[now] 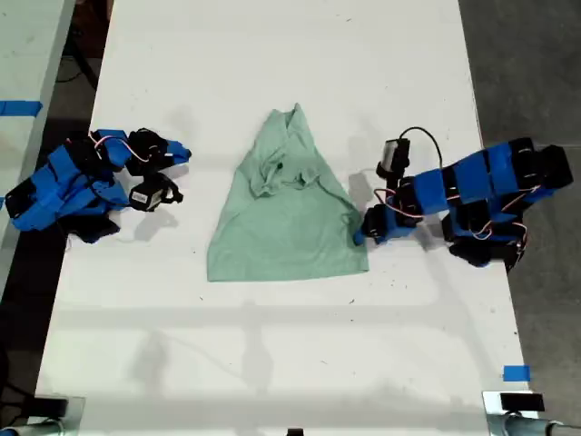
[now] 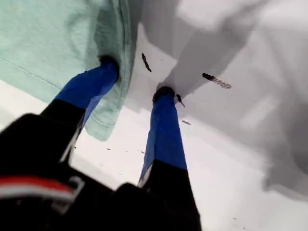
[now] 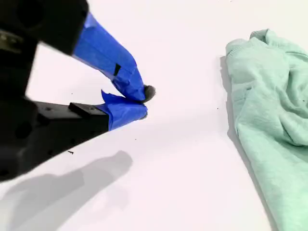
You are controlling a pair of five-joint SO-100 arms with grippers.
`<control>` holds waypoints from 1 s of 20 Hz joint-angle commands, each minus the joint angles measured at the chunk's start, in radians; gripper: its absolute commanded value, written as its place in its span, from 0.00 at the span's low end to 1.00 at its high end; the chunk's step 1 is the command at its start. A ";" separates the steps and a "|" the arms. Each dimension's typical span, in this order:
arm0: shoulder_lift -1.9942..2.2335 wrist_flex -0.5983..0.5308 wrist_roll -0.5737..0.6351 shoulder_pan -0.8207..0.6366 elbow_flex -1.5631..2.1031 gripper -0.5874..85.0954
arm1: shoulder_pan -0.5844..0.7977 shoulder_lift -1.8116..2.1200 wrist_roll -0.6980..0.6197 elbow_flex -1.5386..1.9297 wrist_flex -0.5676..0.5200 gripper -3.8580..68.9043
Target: Fold t shirt
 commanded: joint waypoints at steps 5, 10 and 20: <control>0.008 -0.006 -0.012 0.003 0.017 0.00 | -0.015 -0.141 -0.015 -0.161 -0.041 0.08; 0.008 -0.006 -0.012 0.005 0.017 0.00 | -0.021 -0.175 0.003 -0.244 0.052 0.08; 0.008 -0.006 -0.012 0.003 0.017 0.00 | -0.026 -0.256 -0.092 -0.733 0.359 0.08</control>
